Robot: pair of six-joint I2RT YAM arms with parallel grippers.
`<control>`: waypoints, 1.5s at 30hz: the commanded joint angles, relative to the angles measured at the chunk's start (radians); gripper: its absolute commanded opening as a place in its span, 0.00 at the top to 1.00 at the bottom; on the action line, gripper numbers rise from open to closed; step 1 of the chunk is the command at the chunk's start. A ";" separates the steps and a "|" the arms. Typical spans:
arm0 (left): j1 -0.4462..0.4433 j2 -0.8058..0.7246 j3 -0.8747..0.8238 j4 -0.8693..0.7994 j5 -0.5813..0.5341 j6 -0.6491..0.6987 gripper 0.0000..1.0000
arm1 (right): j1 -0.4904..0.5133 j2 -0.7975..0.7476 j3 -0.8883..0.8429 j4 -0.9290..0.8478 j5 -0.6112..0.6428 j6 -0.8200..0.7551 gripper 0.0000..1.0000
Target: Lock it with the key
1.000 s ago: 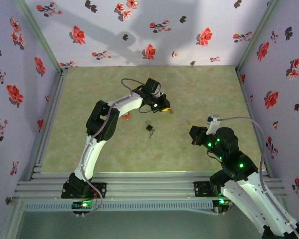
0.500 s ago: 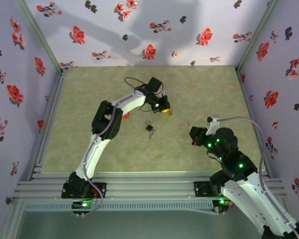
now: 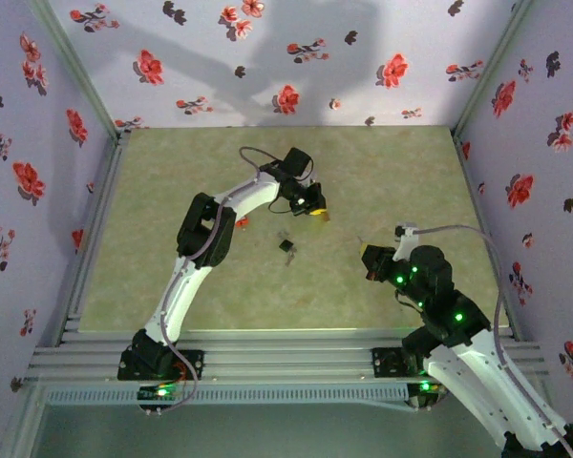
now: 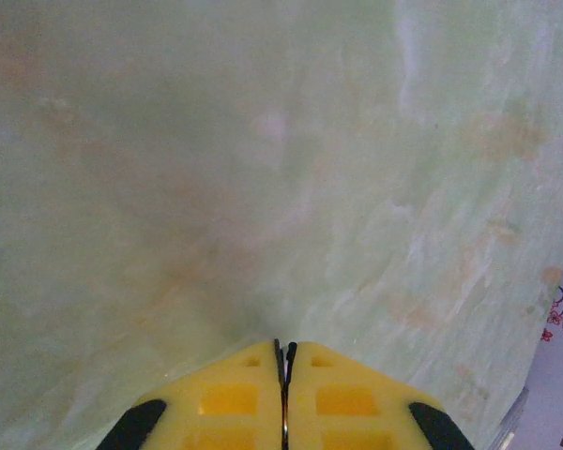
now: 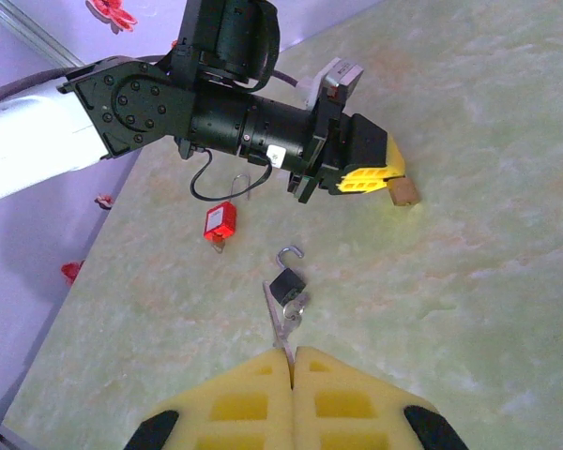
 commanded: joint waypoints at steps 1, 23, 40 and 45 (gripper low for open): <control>0.003 0.032 0.021 -0.055 -0.027 0.032 0.88 | -0.007 0.005 -0.018 0.013 0.004 0.017 1.00; 0.044 -0.036 0.005 -0.101 -0.044 0.074 0.63 | -0.007 0.056 -0.042 0.025 -0.006 0.038 1.00; 0.070 -0.670 -0.574 0.115 -0.196 0.172 0.27 | -0.010 0.232 0.050 0.022 -0.024 -0.009 1.00; 0.051 -0.907 -0.808 0.195 -0.366 0.228 0.23 | -0.018 0.301 0.091 0.025 -0.011 -0.027 1.00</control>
